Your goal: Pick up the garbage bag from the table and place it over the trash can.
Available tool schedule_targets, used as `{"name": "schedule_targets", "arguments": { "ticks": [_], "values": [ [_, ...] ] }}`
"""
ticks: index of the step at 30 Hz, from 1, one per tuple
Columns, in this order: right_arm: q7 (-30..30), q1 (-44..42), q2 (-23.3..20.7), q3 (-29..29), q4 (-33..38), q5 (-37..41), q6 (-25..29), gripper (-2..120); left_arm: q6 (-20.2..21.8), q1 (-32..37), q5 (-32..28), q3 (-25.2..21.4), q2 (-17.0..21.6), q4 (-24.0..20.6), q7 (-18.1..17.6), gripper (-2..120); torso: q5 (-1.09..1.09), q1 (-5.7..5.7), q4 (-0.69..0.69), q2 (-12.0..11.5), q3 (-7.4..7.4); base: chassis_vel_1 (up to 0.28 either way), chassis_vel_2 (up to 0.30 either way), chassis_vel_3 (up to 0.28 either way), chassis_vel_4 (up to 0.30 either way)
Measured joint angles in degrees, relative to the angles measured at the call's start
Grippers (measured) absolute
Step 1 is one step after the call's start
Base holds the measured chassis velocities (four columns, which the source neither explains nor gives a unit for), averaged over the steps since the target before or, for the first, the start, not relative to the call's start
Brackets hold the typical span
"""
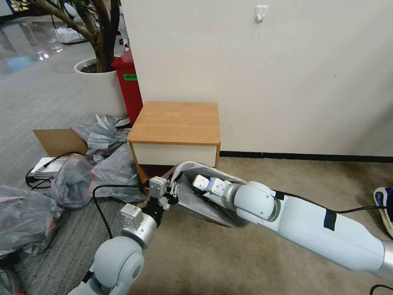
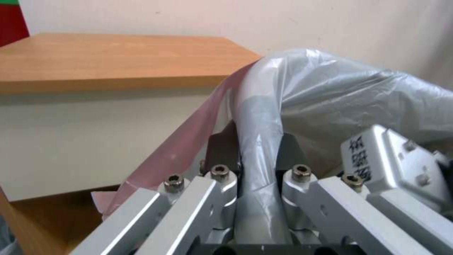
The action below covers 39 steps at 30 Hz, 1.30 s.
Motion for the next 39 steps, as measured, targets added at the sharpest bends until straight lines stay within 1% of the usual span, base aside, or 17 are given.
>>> {"name": "schedule_targets", "arguments": {
  "ticks": [15,21,30,32,39],
  "values": [
    [1.7,0.7,0.1,-1.9,-1.1,0.3,0.0,0,0.1,0.7,0.8,0.0,-0.8,-1.2,0.0,7,0.0,0.0,0.0,0.0,0.0,0.0,0.0,0.0,0.0],
    [3.2,0.9,0.5,-2.6,-1.2,1.4,0.0,0,0.1,1.1,2.2,0.4,-1.3,-1.2,0.2,7,0.0,0.0,0.01,0.0,0.0,0.0,0.0,0.0,0.0],
    [3.4,0.1,0.4,-1.9,-0.9,1.7,-0.1,0,0.0,2.3,2.4,-0.1,-1.4,-1.6,0.3,7,0.0,0.0,0.0,0.0,0.0,0.0,0.0,0.0,0.0],
    [3.4,0.0,0.2,-1.4,-0.5,2.2,0.0,0,0.0,2.4,2.1,-0.3,-1.4,-1.5,0.3,7,0.0,0.0,0.01,0.0,0.0,0.0,0.0,0.0,0.0],
    [3.0,-0.3,-0.8,0.7,3.3,7.7,0.0,0,-0.1,2.1,-0.8,-1.3,-2.3,1.6,-1.4,7,0.0,0.0,0.0,0.0,0.0,0.0,0.0,0.0,0.0]
  ]
}}
